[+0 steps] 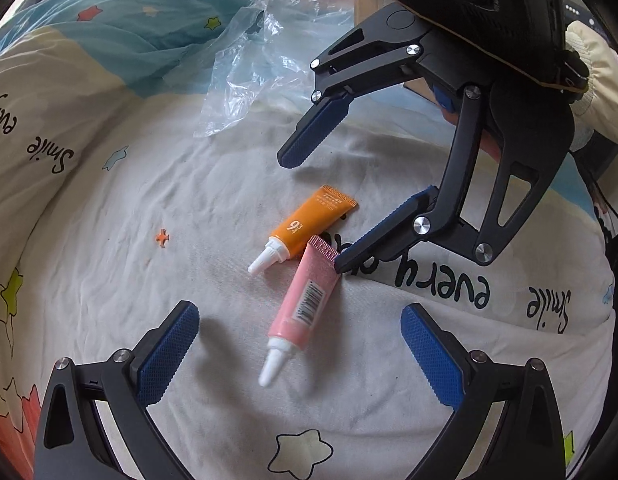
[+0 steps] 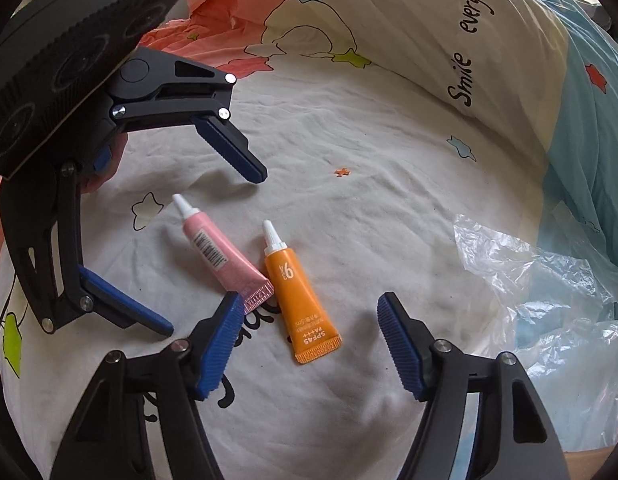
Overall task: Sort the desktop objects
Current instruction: 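Grasp the pink tube with the left tool while the right tool grasps the orange tube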
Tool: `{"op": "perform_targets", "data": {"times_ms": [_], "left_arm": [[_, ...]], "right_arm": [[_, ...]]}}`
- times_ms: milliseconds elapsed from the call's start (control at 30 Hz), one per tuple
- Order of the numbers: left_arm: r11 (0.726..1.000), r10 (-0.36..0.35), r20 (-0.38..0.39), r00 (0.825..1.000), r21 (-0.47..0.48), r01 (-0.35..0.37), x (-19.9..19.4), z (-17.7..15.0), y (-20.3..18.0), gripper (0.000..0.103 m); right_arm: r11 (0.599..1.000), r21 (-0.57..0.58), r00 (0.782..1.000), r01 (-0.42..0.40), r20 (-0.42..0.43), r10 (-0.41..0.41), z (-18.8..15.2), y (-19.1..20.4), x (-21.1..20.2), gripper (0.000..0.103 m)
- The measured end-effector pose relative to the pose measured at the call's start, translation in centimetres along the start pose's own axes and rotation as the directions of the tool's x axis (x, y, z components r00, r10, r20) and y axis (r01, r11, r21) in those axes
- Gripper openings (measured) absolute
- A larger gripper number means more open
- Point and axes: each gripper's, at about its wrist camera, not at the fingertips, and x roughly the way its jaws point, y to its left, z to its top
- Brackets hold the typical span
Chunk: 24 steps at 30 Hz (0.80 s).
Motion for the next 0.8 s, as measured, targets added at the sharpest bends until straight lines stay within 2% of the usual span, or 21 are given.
{"op": "perform_targets", "data": {"times_ms": [100,167,233,267,400,467,533,800], "left_arm": [[1.0,-0.006,0.006,1.0,-0.002,0.006,0.0,0.1,-0.1,0.101],[1.0,-0.02,0.01,1.0,0.007,0.02,-0.1,0.2,-0.4,0.095],[0.999,-0.041,0.01,0.999,0.016,0.041,-0.2,0.3,-0.7,0.077],[0.998,-0.053,0.01,0.999,0.018,0.053,-0.4,0.2,-0.9,0.073],[0.997,-0.08,0.009,0.997,0.022,0.079,-0.9,0.1,-1.2,0.04],[0.996,-0.084,0.004,0.996,0.018,0.084,-1.1,0.1,-1.1,0.035],[0.996,-0.083,-0.001,0.997,0.015,0.083,-1.2,0.1,-1.1,0.024],[0.997,-0.077,-0.017,0.997,0.015,0.077,-1.7,0.1,-1.6,0.019]], "right_arm": [[1.0,0.009,1.0,-0.018,-0.007,0.018,0.1,-0.3,0.1,0.065],[0.999,0.011,0.999,-0.035,-0.014,0.035,0.2,-0.4,0.2,0.059],[0.999,0.01,0.999,-0.051,-0.017,0.052,0.2,-0.4,0.1,0.053],[0.998,0.011,0.998,-0.057,-0.017,0.057,0.3,-0.4,0.1,0.047],[0.998,0.022,0.998,-0.064,-0.014,0.064,0.5,-0.5,-0.1,0.028],[0.998,0.024,0.998,-0.066,-0.014,0.067,0.6,-0.5,-0.2,0.02],[0.998,0.011,0.998,-0.057,-0.018,0.057,0.7,-0.1,-0.3,0.019],[0.999,0.019,0.998,-0.049,-0.026,0.05,0.5,0.7,-1.1,0.018]]}}
